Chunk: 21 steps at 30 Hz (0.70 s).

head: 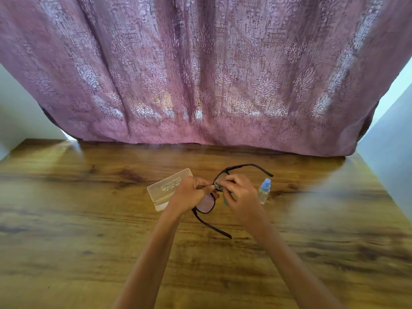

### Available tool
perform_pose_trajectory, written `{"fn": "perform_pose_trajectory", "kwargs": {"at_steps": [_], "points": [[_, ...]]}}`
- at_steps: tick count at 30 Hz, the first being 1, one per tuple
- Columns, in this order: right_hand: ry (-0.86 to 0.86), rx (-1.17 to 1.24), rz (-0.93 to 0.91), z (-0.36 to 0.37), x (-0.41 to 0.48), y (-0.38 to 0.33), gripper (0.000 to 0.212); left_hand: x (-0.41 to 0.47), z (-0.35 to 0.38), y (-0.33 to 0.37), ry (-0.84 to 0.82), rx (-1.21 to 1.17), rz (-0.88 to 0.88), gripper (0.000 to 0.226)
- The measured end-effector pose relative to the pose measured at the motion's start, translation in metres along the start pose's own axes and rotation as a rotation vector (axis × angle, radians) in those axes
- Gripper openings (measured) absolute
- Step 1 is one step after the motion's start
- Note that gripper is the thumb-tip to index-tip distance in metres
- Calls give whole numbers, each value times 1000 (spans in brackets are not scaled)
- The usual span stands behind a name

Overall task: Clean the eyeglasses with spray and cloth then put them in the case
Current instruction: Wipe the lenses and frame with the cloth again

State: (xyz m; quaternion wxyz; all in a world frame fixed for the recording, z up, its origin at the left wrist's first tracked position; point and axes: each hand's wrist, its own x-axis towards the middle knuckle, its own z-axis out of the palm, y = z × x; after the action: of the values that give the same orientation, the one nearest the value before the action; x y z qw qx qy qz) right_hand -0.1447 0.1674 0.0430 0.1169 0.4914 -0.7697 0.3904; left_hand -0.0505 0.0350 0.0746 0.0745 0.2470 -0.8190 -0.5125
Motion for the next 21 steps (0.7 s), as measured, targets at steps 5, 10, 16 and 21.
{"fn": "perform_pose_trajectory", "kwargs": {"at_steps": [5, 10, 16, 21], "points": [[62, -79, 37, -1, 11, 4, 22, 0, 0, 2, 11, 8, -32, 23], [-25, -24, -59, 0, 2, -5, 20, -3, 2, 7, 48, 17, -37, 23], [29, -89, 15, -5, 13, 1, 22, -5, 4, 9, 50, 53, -41, 24], [26, -79, 32, -2, 2, 0, 22, -2, -1, 2, 62, -4, -105, 29]]}}
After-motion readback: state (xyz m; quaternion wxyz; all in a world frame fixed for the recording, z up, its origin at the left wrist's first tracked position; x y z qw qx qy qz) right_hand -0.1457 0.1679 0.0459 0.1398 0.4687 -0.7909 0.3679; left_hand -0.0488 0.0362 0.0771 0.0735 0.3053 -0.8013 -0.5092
